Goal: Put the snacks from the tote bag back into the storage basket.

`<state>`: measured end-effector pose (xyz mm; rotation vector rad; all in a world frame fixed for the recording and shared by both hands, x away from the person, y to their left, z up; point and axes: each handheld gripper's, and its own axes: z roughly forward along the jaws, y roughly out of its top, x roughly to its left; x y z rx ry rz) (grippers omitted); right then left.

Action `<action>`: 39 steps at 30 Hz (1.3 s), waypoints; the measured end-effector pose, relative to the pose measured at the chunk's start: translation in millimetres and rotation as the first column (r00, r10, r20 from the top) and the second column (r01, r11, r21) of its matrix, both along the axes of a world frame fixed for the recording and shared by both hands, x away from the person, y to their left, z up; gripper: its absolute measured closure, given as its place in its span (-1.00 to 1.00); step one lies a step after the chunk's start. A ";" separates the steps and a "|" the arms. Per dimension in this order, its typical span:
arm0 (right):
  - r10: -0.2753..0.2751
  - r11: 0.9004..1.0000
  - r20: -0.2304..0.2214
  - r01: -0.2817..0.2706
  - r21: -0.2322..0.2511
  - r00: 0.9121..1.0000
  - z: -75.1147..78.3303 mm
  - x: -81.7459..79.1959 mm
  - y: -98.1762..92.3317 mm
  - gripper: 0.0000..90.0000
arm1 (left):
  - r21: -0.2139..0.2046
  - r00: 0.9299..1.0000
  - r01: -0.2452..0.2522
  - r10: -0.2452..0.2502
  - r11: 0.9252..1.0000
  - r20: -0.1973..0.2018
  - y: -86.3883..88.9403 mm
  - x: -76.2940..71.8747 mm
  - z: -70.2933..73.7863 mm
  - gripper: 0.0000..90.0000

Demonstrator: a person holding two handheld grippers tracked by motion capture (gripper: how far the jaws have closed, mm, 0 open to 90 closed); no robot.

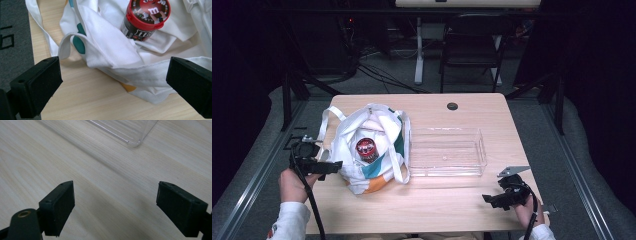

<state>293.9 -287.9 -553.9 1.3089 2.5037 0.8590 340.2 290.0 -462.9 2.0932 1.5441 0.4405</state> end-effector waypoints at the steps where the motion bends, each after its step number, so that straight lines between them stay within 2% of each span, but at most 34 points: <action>1: 0.004 1.000 -0.006 -0.004 -0.005 1.000 -0.3 0.3 -0.2 -0.67 | 0.000 1.000 0.004 -0.004 1.000 0.005 -0.7 0.8 0.4 -1.00; 10: -0.008 1.000 0.004 0.008 -0.008 1.000 -0.4 -1.0 -0.3 -0.67 | -0.005 0.999 0.029 -0.029 1.000 0.036 -14.7 9.7 11.6 -1.00; 15: -0.006 1.000 0.002 0.006 -0.007 1.000 -0.4 -1.2 -0.2 -0.67 | -0.008 0.997 0.055 -0.054 0.998 0.047 -27.0 22.0 15.5 -1.00; 29: -0.010 1.000 0.001 0.010 -0.004 1.000 -1.1 -1.5 -0.9 -0.67 | -0.016 0.994 0.109 -0.108 0.994 0.015 -52.7 51.5 12.5 -1.00; 39: -0.014 1.000 0.000 0.014 -0.004 1.000 -0.8 -3.3 -3.0 -0.67 | -0.016 0.990 0.138 -0.138 0.990 -0.011 -63.0 66.3 4.6 -1.00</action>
